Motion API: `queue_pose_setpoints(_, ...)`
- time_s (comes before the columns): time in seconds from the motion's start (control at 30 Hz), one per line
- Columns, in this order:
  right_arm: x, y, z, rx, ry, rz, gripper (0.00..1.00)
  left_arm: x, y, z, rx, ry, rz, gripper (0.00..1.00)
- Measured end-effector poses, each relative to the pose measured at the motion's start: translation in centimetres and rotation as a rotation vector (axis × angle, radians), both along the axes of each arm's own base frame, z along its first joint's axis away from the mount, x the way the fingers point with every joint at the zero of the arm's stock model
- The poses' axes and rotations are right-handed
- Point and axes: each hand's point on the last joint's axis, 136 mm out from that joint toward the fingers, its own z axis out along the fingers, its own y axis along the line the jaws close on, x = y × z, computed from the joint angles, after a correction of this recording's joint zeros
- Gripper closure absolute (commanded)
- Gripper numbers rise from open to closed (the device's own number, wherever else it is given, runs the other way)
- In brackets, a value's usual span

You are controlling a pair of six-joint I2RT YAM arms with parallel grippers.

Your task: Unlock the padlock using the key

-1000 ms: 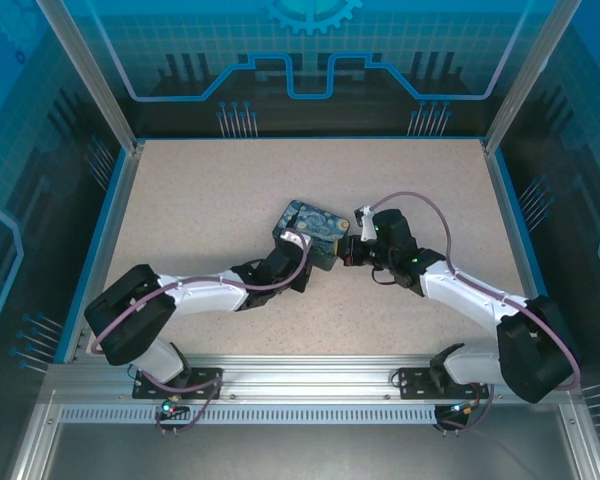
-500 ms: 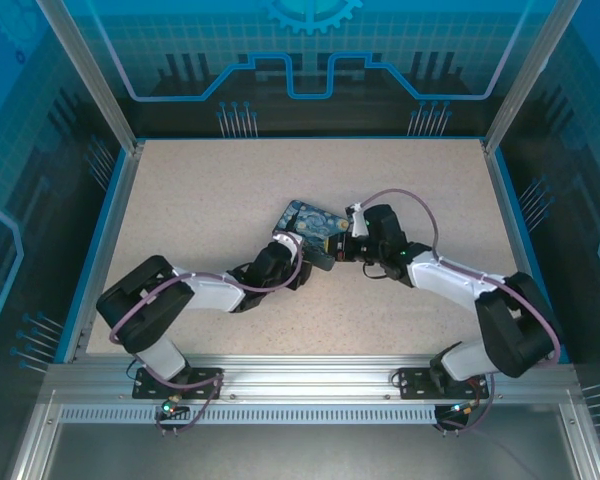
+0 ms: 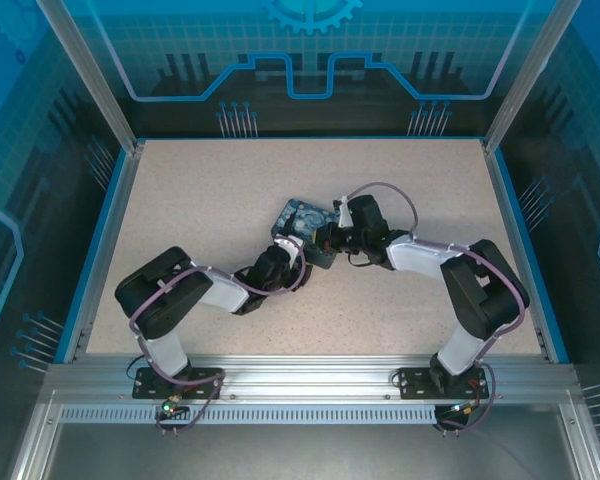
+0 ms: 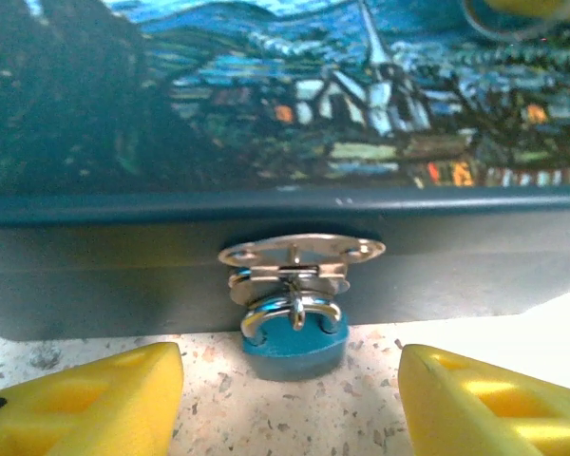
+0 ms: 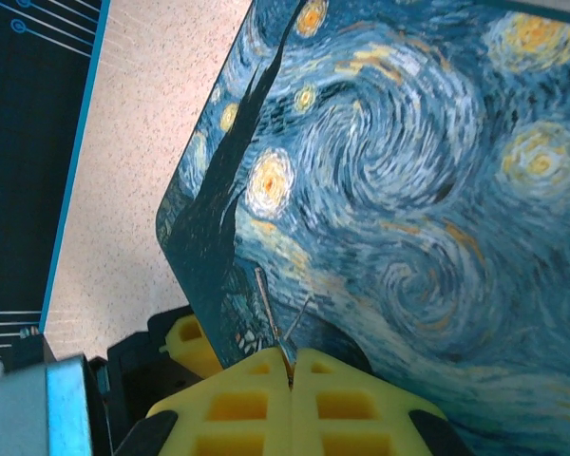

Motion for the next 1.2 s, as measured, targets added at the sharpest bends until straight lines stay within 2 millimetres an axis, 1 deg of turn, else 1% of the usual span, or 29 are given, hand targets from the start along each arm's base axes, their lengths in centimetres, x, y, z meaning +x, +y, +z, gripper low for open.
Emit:
queue_pose_setpoints(0.13,0.1,0.0,-0.2,-0.008,0.012,-0.001,0.99,0.2,0.1,-0.7,0.023,-0.01,-0.006,0.38)
queue_pose_setpoints(0.2,0.1,0.0,-0.3,-0.011,0.017,0.0,0.99,0.5,-0.1,-0.6,0.02,-0.03,-0.008,0.39)
queue_pose_setpoints(0.33,0.1,0.0,-0.3,-0.016,0.023,-0.002,0.99,0.5,-0.1,-0.5,0.024,-0.053,-0.015,0.46)
queue_pose_setpoints(0.43,0.1,0.0,-0.3,-0.016,0.023,-0.002,0.99,0.7,-0.1,-0.3,0.02,-0.068,-0.013,0.49)
queue_pose_setpoints(0.6,0.1,0.0,-0.3,-0.016,0.023,-0.002,0.99,0.9,-0.2,0.1,0.02,-0.093,-0.017,0.62)
queue_pose_setpoints(0.8,0.1,0.0,-0.3,-0.017,0.024,-0.001,0.99,1.1,-0.2,0.3,0.021,-0.105,-0.015,0.73)
queue_pose_setpoints(1.2,0.1,0.0,-0.2,-0.03,0.004,0.016,0.99,1.0,-0.2,0.4,0.008,-0.092,-0.009,0.85)
